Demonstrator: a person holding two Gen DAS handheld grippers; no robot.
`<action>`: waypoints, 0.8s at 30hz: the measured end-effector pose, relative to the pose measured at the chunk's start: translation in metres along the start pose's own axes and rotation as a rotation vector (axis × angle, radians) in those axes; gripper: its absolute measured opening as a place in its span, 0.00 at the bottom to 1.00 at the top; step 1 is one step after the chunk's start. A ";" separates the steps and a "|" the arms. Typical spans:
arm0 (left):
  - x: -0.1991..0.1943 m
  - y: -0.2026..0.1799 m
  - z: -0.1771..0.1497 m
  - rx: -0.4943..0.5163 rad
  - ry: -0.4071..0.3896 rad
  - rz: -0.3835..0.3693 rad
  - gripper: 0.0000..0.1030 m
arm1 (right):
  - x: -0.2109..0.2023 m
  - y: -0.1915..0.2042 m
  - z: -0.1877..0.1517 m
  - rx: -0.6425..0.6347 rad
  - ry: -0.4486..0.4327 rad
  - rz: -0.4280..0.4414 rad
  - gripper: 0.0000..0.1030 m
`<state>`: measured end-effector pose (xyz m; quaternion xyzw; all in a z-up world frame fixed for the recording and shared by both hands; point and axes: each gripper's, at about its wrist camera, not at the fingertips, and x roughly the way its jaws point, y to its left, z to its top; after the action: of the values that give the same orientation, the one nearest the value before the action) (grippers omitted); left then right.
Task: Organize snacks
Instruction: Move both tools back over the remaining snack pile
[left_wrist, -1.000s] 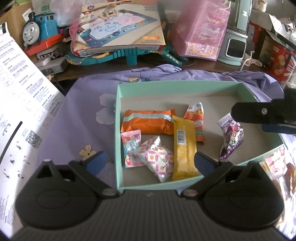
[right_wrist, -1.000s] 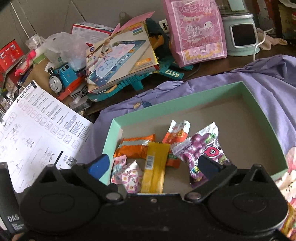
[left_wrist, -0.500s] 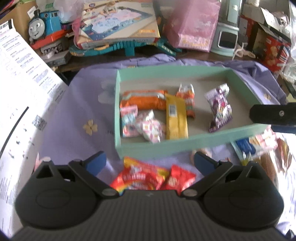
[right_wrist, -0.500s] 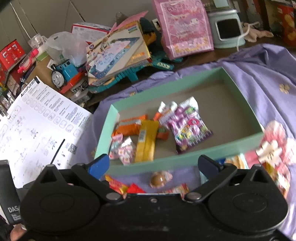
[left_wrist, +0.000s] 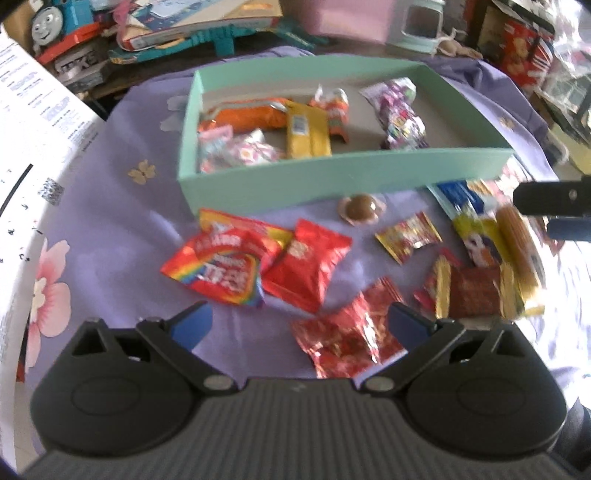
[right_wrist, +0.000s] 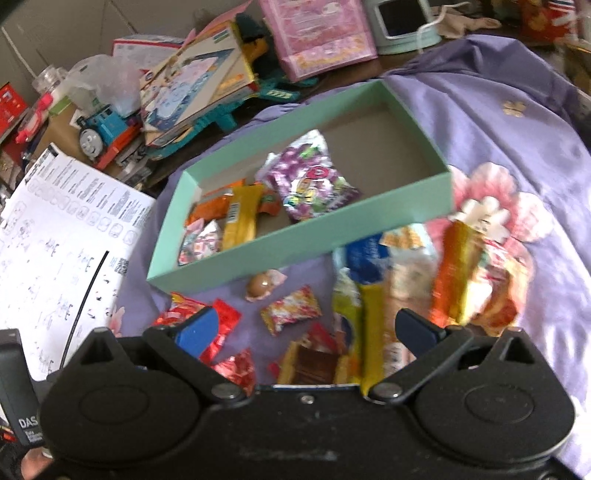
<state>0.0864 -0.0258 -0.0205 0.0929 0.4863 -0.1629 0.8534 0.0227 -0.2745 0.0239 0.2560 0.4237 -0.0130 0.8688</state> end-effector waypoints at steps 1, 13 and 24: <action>0.001 -0.003 0.000 0.006 0.003 -0.001 1.00 | -0.003 -0.003 0.000 0.010 -0.008 -0.005 1.00; 0.000 -0.055 0.017 0.081 -0.028 -0.069 1.00 | -0.037 -0.062 0.002 0.136 -0.145 -0.112 1.00; 0.004 -0.135 0.053 0.201 -0.050 -0.152 1.00 | -0.006 -0.123 0.020 0.223 -0.114 -0.148 0.95</action>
<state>0.0808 -0.1689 0.0031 0.1367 0.4518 -0.2772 0.8369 0.0039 -0.3917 -0.0143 0.3178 0.3873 -0.1388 0.8542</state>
